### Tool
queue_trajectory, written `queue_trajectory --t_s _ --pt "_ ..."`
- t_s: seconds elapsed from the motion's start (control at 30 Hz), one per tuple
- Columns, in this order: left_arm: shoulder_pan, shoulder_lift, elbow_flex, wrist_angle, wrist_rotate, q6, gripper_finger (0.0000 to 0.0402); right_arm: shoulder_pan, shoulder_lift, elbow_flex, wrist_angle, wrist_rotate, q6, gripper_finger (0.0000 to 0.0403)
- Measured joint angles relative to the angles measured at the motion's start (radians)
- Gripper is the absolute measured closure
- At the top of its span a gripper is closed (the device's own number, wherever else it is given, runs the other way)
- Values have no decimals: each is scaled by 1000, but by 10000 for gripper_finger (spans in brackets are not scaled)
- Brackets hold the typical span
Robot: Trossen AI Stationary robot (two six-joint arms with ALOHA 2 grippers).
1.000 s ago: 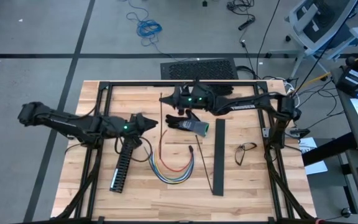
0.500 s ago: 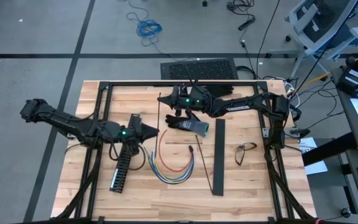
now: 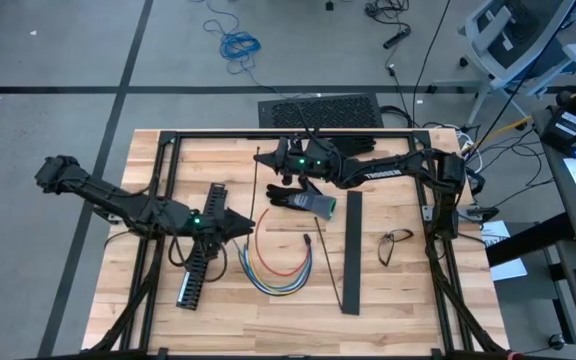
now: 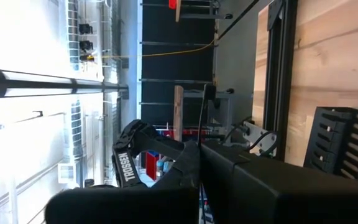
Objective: Ziptie cables
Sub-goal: Prepare the black zip tie
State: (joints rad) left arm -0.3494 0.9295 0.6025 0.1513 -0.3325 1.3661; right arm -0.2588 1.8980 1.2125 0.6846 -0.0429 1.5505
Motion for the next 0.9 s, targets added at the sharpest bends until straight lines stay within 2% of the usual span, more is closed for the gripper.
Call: queue_trajectory --t_s 0.13,0.23,0.33,0.43,0.57,0.63,0.7,0.8,0.9 --pt "-9 0 0 -2 0 0 225 0 0 0 0 0 0 403" --pt "-12 0 0 -6 0 0 245 0 0 0 0 0 0 403" --pt "-12 0 0 -17 0 -1 300 0 -1 0 0 0 -1 403" --pt "-11 0 0 -20 5 -46 377 0 -1 0 9 0 -1 403" --pt "-11 0 0 -8 11 -142 396 0 -2 0 31 -5 -48 403" --pt "-8 0 0 14 12 -283 398 0 -2 0 55 -13 -134 403" --pt "7 -2 0 49 18 -511 398 0 -2 0 64 -16 -247 403" --pt "38 -13 0 90 69 -873 399 5 -2 0 82 -49 -488 403" --pt "73 -23 0 103 98 -1210 400 8 -2 0 86 -134 -750 403"
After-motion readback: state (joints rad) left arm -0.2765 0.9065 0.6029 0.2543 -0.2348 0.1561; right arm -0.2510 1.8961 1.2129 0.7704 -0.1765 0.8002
